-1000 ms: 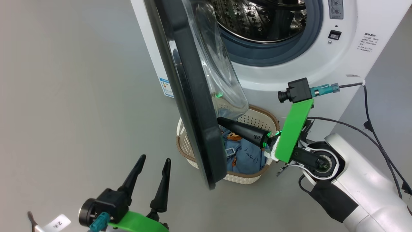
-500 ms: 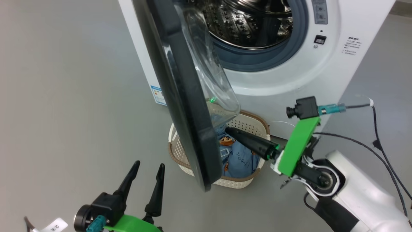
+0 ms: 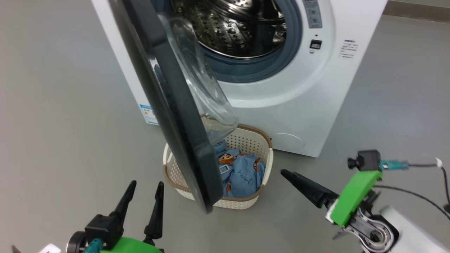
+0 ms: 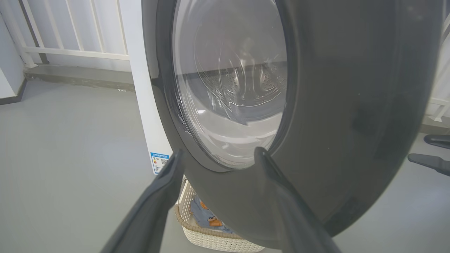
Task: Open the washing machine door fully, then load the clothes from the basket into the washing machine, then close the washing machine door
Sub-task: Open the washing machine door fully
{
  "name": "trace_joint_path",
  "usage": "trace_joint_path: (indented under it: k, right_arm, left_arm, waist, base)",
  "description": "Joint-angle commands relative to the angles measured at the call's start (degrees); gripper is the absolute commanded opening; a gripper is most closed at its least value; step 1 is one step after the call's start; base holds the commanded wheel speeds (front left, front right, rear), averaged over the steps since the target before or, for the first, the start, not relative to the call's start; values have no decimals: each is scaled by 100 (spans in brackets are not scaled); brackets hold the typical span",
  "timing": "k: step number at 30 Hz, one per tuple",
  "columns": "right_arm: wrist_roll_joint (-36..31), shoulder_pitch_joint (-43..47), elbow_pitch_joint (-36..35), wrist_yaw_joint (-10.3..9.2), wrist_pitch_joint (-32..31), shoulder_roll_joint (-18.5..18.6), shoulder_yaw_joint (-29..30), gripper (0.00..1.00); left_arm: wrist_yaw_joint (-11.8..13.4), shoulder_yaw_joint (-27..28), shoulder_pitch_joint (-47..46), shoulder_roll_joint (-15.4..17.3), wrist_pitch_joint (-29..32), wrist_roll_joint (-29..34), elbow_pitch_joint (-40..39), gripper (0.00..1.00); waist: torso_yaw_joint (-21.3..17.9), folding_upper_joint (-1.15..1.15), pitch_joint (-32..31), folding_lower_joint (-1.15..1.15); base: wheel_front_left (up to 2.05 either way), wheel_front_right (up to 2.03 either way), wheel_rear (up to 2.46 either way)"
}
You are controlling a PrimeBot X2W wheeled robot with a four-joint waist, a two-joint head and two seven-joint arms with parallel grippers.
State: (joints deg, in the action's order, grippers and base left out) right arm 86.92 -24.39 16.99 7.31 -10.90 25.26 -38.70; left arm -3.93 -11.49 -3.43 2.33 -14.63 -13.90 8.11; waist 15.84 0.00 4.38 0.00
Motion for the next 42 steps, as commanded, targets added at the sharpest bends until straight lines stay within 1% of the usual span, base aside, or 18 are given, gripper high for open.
trace_joint_path:
  k: [1, 6, 12, 15, 20, 24, 26, 31, 34, 38, 42]
  right_arm:
    - [57, 140, -103, 18, 112, 88, -26, 100]
    - [39, 417, -100, 18, 463, 326, 32, 100]
    - [-240, 596, 24, 18, 1082, 622, 4, 100]
    - [-519, 659, 126, 18, 1506, 770, -112, 100]
    - [-846, 775, 351, 18, 2297, 895, -279, 100]
    - [-1269, 839, 588, 18, 2568, 956, -176, 100]
    - [-1578, 877, 631, 18, 2584, 874, 281, 100]
    - [-3018, 1316, 451, 18, 2588, 507, 1662, 100]
    - [-3840, 1627, 233, 18, 2589, 194, 2393, 100]
    - [-4858, 1980, -113, 18, 2589, -153, 3140, 100]
    - [-5717, 2336, -480, 18, 2589, -441, 3725, 100]
  left_arm:
    - [-51, 228, -52, 54, -37, 60, -104, 100]
    - [-122, 319, 5, 54, -37, 104, -94, 100]
    - [-185, 429, 91, 54, -37, 140, -115, 100]
    - [-209, 467, 138, 54, -37, 147, -127, 100]
    - [-231, 538, 266, 54, -37, 162, -159, 100]
    - [-244, 564, 375, 54, -37, 171, -193, 100]
    - [-245, 593, 426, 54, -37, 164, -224, 100]
    - [-229, 647, 505, 54, -37, 138, -286, 100]
    - [-225, 663, 528, 54, -37, 129, -296, 100]
    - [-219, 681, 540, 54, -37, 131, -316, 100]
    - [-232, 666, 551, 54, -37, 145, -326, 100]
  waist:
    - [-117, 0, -39, 0]
    - [-305, 0, -53, 0]
    - [-522, 0, -89, 0]
    - [-620, 0, -105, 0]
    - [-770, 0, -182, 0]
    - [-842, 0, -234, 0]
    - [-879, 0, -243, 0]
    - [-932, 0, -246, 0]
    - [-948, 0, -251, 0]
    - [-951, 0, -249, 0]
    - [-922, 0, -267, 0]
  base:
    - [0, 0, 0]
    - [0, 0, 0]
    - [0, 0, 0]
    - [0, 0, 0]
    - [0, 0, 0]
    - [0, 0, 0]
    - [0, 0, 0]
    - [0, 0, 0]
    - [0, 0, 0]
    - [0, 0, 0]
    - [0, 0, 0]
